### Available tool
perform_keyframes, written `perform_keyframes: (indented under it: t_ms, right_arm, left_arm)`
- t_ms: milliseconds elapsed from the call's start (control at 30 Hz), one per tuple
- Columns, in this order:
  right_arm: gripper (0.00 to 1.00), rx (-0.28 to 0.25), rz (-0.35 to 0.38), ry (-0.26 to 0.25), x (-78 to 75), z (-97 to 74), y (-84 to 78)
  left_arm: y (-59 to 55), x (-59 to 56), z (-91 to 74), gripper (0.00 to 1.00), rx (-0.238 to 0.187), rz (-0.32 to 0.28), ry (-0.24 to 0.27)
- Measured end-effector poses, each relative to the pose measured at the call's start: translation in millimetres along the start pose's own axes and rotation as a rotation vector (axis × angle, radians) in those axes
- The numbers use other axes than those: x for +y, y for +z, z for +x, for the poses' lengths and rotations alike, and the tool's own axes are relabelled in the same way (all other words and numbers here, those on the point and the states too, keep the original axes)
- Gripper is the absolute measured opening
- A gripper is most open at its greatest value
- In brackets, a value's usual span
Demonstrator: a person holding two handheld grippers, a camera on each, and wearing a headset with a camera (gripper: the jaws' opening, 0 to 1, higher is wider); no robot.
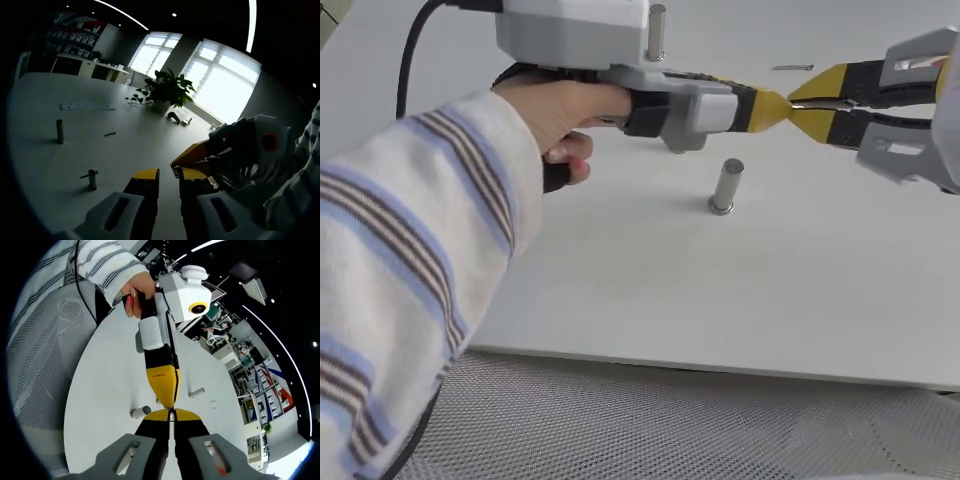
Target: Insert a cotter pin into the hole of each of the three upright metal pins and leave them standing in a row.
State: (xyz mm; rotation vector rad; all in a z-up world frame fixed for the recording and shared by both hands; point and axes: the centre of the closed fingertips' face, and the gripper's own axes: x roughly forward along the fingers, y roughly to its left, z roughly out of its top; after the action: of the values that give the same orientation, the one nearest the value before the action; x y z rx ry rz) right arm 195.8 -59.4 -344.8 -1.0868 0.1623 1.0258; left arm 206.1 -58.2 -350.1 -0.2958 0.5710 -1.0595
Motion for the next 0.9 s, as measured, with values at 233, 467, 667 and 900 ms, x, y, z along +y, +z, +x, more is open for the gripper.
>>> perform_keyframes:
  t_ms: [233, 467, 667, 900]
  right_arm:
    - [0.0, -0.001, -0.01, 0.002, 0.6, 0.5, 3.0]
    - [0.0, -0.003, -0.019, 0.002, 0.6, -0.3, 7.1]
    - [0.0, -0.007, -0.02, 0.009, 2.7, -0.9, 9.5]
    - [0.0, -0.019, -0.012, 0.017, 5.2, -1.3, 10.9]
  left_arm:
    - [-1.4, -5.3, -1.9, 0.01, 0.003, -0.026, -0.022]
    - [-0.5, -5.0, -4.2, 0.0, -0.001, -0.036, -0.023]
    - [-1.5, -4.2, -6.2, 0.0, 0.008, -0.086, -0.032]
    - [-3.7, -5.7, -7.8, 0.0, 0.012, -0.106, -0.021]
